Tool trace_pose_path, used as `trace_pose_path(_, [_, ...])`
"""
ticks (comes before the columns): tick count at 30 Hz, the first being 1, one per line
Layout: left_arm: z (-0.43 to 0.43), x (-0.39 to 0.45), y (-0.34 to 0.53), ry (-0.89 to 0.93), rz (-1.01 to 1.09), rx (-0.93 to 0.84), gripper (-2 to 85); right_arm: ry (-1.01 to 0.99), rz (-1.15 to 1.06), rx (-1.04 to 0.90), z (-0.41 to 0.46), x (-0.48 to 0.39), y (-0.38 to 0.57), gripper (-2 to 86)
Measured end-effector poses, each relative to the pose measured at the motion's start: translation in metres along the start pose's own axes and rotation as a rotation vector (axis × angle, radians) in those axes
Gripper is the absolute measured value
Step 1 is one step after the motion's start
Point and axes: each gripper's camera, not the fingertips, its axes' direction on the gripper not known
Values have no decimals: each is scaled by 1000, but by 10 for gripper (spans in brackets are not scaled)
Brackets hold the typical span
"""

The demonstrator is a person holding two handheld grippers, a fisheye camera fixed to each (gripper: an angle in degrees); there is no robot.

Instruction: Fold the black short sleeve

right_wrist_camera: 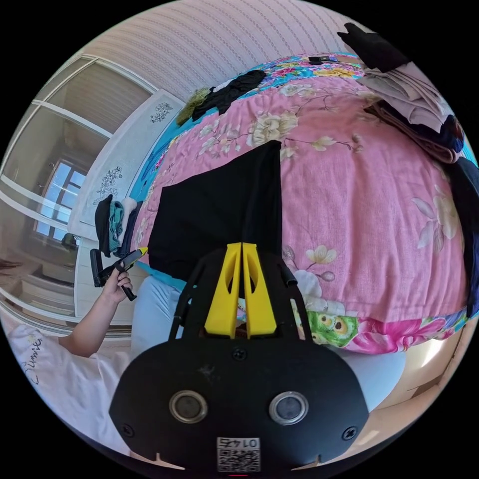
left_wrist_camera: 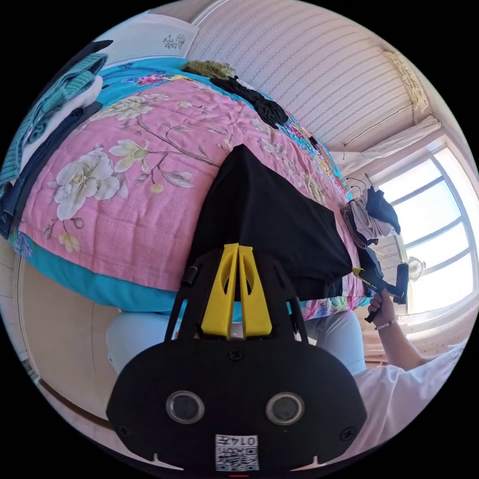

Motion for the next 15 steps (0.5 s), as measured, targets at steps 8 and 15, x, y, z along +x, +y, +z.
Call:
trace_pose_path(8, [4, 6, 12, -41, 26, -34, -10, -24, 16, -30, 30, -7, 0, -3])
trace_pose_path(15, [33, 16, 39, -174, 96, -100, -10, 35, 49, -129, 72, -19, 2, -2])
